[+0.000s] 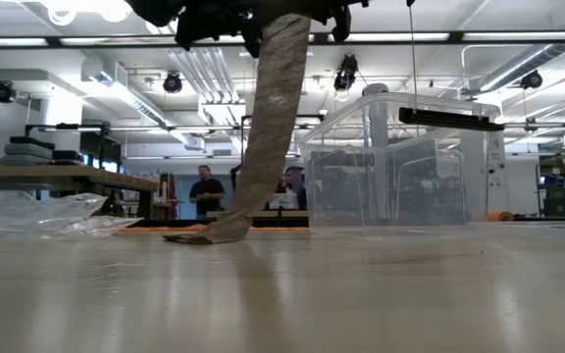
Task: Roll bandage
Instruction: Roll the brown bandage
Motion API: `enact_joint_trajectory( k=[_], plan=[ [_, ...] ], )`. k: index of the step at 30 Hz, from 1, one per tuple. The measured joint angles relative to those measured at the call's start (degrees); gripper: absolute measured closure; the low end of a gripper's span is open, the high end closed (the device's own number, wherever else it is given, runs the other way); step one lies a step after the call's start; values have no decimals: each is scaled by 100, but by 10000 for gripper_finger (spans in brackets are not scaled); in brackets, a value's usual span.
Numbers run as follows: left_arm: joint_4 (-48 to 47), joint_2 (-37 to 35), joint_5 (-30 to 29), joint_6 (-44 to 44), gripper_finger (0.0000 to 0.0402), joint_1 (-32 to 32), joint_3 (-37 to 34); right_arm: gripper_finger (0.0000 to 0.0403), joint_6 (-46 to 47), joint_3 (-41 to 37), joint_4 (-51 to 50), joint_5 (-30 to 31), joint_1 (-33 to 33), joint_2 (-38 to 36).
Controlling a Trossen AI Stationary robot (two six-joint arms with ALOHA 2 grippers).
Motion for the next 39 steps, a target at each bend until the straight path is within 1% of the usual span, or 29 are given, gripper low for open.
enact_joint_trajectory(
  k=[4,7,10,13,22,25,27,30,33,36,39],
  plan=[
    [22,0,0,279,272,0,0,277,143,0,-1,4,0,0],
    [21,0,-5,651,292,15,0,277,335,0,-8,11,13,0],
    [24,-2,2,1078,309,17,0,266,668,0,26,44,36,2],
    [55,-11,35,1637,316,17,0,240,1158,0,120,33,46,-14],
    [104,-20,18,3229,315,28,7,139,2138,0,95,-16,55,-72],
    [105,-20,-16,3487,315,28,7,115,2428,-2,91,-28,52,-72],
    [104,-20,-11,3808,315,28,7,104,2623,-2,103,-28,52,-72],
    [92,-20,-14,4480,315,28,7,97,2926,-2,113,-24,52,-72],
    [79,-20,-18,4975,314,28,7,99,3004,-2,102,-15,52,-72],
    [70,-20,-64,5200,314,27,7,107,3022,-2,102,-5,52,-72],
    [41,-22,-371,5416,314,11,7,118,3042,-2,91,90,44,-72]
  ],
)
